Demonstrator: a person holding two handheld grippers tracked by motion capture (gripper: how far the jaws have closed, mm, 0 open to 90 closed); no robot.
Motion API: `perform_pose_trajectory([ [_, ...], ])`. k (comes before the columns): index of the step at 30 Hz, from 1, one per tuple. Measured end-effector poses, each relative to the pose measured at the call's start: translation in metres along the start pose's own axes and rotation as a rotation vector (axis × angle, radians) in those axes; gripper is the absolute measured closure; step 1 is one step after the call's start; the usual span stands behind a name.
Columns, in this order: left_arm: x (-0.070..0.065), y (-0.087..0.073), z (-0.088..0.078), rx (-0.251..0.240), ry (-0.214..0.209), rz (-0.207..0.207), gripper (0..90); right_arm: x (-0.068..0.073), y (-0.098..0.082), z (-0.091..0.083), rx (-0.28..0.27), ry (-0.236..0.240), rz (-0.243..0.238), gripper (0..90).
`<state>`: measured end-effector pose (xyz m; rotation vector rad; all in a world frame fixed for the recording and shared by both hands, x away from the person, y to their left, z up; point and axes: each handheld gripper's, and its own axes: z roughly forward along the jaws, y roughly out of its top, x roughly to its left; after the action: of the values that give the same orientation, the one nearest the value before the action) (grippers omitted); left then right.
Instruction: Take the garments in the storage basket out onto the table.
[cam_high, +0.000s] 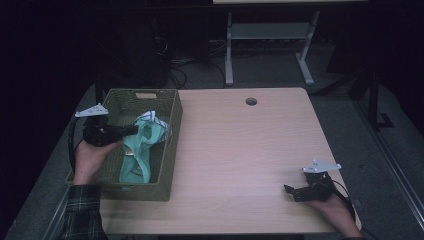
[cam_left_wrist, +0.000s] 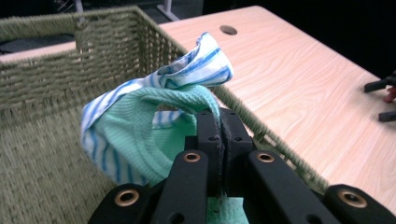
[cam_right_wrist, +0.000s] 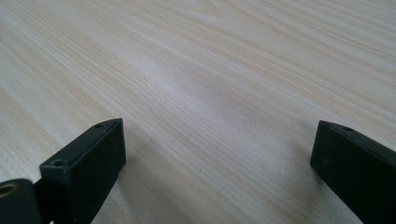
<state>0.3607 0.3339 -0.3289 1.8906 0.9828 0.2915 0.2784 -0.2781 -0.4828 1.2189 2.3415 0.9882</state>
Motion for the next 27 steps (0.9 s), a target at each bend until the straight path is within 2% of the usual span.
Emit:
perform_pose_trajectory([
  [13, -0.015, 0.033, -0.012, -0.052, -0.021, 0.025, 87.9, 0.000, 0.000, 0.000, 0.000, 0.000, -0.001, 3.1],
  [27, -0.043, 0.066, -0.014, -0.097, -0.088, 0.091, 87.9, 0.000, 0.000, 0.000, 0.000, 0.000, 0.000, 3.1],
])
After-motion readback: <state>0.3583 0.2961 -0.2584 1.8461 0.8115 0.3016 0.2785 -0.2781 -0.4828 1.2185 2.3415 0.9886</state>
